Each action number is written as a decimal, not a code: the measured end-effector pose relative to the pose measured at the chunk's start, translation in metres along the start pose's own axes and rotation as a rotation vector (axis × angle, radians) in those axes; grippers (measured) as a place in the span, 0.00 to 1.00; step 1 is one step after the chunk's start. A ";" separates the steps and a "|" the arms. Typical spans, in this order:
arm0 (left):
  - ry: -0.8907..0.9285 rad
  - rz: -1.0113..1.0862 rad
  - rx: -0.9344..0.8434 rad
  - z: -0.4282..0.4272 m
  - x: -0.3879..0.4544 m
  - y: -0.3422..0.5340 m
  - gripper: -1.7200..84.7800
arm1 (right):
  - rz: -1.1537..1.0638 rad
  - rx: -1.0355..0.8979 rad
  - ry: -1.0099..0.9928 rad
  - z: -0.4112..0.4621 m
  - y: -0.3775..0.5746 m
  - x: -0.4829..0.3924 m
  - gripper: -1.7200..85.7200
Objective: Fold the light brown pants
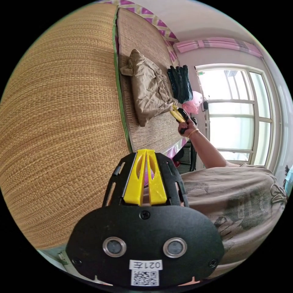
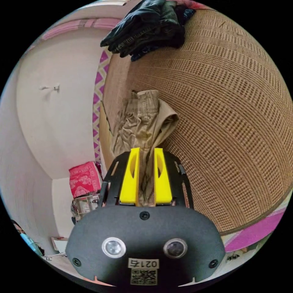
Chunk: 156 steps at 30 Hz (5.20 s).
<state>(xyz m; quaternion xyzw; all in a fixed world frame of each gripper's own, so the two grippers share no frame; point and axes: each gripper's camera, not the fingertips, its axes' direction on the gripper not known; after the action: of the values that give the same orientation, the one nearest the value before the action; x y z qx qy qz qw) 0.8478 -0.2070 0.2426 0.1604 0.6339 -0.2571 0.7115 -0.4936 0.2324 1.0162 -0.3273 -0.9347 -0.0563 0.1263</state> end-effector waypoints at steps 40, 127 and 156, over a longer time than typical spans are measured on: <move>-0.016 -0.193 0.174 -0.131 -0.081 0.163 0.01 | -1.218 -0.384 0.241 0.280 0.276 -0.301 0.05; -0.360 -0.927 1.023 -0.202 -0.094 0.221 0.13 | -1.441 -0.675 0.734 0.331 -0.182 -0.028 0.12; -0.713 0.542 -0.220 -0.136 0.018 -0.209 0.12 | -1.642 -0.731 0.551 0.245 -0.179 -0.102 0.01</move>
<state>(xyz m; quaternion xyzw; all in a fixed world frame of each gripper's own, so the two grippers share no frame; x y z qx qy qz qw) 0.6183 -0.3054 0.2258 0.1455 0.3081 -0.0320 0.9396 -0.5778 0.0775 0.7488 0.4399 -0.7346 -0.4933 0.1534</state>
